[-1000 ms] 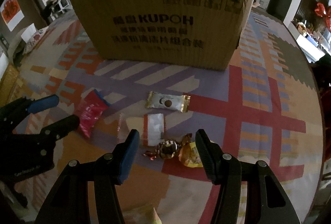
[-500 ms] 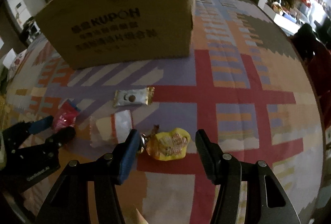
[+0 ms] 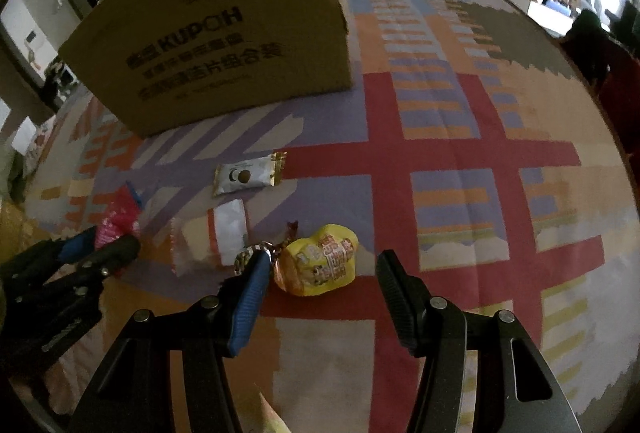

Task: Organize snacks
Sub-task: 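Lower the left tool onto the red chip bag and close it, then grasp the yellow candy packet with the right tool while the left tool holds the red bag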

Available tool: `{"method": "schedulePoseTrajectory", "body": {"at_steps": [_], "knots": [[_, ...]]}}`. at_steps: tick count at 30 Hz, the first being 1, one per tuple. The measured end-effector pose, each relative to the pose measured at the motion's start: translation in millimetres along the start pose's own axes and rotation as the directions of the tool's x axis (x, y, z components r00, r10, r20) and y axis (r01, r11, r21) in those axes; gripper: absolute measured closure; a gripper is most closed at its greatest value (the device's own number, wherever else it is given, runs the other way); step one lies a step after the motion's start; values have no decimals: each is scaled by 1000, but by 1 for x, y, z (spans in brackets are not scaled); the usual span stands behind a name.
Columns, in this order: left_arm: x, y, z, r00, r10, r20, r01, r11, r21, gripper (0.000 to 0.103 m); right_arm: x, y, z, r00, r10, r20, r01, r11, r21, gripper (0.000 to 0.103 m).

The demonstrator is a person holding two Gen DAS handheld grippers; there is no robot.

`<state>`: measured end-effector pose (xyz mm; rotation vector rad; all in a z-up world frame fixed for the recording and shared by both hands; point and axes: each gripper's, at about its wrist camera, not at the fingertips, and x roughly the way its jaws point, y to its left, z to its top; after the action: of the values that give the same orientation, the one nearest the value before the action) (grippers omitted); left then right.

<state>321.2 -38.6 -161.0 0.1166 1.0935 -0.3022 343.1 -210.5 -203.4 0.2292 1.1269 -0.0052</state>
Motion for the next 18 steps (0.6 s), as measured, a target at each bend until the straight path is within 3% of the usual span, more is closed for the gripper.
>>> {"method": "schedulePoseTrajectory", "body": {"at_steps": [4, 7, 15, 17, 18], "knots": [[-8, -5, 3, 1000, -9, 9, 9, 1000, -6, 63, 3, -4, 2, 1000, 24, -1, -24, 1000, 10, 46], [-10, -7, 6, 1000, -11, 8, 11, 1000, -16, 63, 3, -4, 3, 998, 59, -8, -59, 998, 11, 59], [-12, -10, 4, 1000, -23, -1, 23, 999, -44, 63, 3, -2, 1, 997, 75, -14, -75, 997, -18, 63], [-14, -12, 3, 1000, -22, 2, 22, 999, -46, 63, -3, -2, 3, 997, 76, 1, -75, 997, -35, 91], [-14, -12, 3, 1000, -26, 3, 26, 998, -49, 63, -3, -1, 3, 997, 79, -1, -79, 996, -43, 93]]}}
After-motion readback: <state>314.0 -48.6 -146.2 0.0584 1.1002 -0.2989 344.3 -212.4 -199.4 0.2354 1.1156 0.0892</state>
